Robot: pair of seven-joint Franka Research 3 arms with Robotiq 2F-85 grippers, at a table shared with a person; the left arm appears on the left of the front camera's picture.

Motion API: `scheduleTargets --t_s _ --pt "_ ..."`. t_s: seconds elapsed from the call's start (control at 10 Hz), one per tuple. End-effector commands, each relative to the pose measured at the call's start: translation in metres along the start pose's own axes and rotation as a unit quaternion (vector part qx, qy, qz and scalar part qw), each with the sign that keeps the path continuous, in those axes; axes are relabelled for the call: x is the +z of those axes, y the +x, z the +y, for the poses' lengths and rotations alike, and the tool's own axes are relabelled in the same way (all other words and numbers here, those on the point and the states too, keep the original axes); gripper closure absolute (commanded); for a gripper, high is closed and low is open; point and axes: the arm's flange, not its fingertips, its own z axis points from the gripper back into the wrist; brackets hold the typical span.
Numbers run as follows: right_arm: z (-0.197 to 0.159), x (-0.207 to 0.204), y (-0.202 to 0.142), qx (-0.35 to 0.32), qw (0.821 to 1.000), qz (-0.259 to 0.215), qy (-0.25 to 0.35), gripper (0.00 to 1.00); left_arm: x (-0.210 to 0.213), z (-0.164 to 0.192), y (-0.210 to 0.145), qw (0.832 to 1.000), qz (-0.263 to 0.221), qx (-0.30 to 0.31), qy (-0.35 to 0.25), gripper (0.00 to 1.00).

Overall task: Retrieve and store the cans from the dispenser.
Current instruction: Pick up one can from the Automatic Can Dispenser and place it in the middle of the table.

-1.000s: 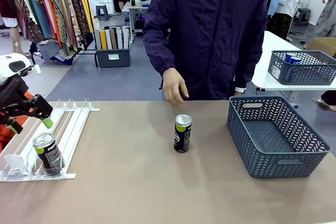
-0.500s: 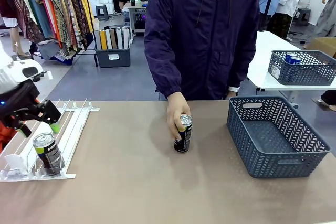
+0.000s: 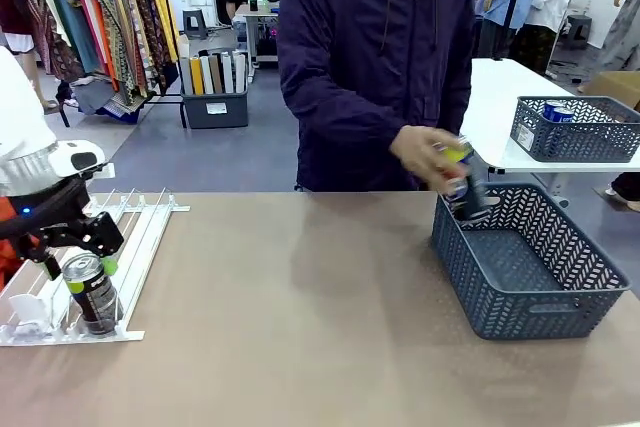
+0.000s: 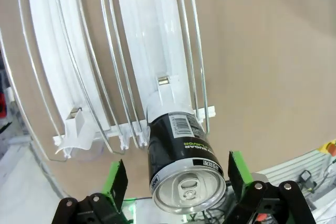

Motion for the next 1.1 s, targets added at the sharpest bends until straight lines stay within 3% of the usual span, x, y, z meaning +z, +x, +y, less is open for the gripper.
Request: scheduleTargets --t_s 0.0,0.4,0.5,0.6,0.7,1.0 --pt "0.004 -0.001 0.001 -0.003 1.0 -0.003 0.004 0.0 0.008 -0.004 0.0 1.0 0.008 0.004 0.019 0.0" --pt "0.004 -0.001 0.001 -0.003 1.0 -0.003 0.004 0.0 0.004 -0.005 -0.001 0.999 0.033 0.008 0.023 0.0" --pt "0.004 -0.001 0.001 -0.003 1.0 -0.003 0.004 0.0 0.004 -0.005 0.001 0.999 0.029 0.008 0.021 0.34" --pt "0.004 -0.001 0.001 -0.003 1.0 -0.003 0.004 0.0 0.004 -0.007 0.002 0.999 0.024 0.004 0.02 0.93" --pt "0.004 -0.001 0.001 -0.003 1.0 -0.003 0.004 0.0 0.004 -0.008 0.005 1.0 0.016 -0.014 0.011 1.0" --pt "0.004 -0.001 0.001 -0.003 1.0 -0.003 0.004 0.0 0.0 -0.009 0.009 1.0 0.011 -0.007 0.026 1.0"
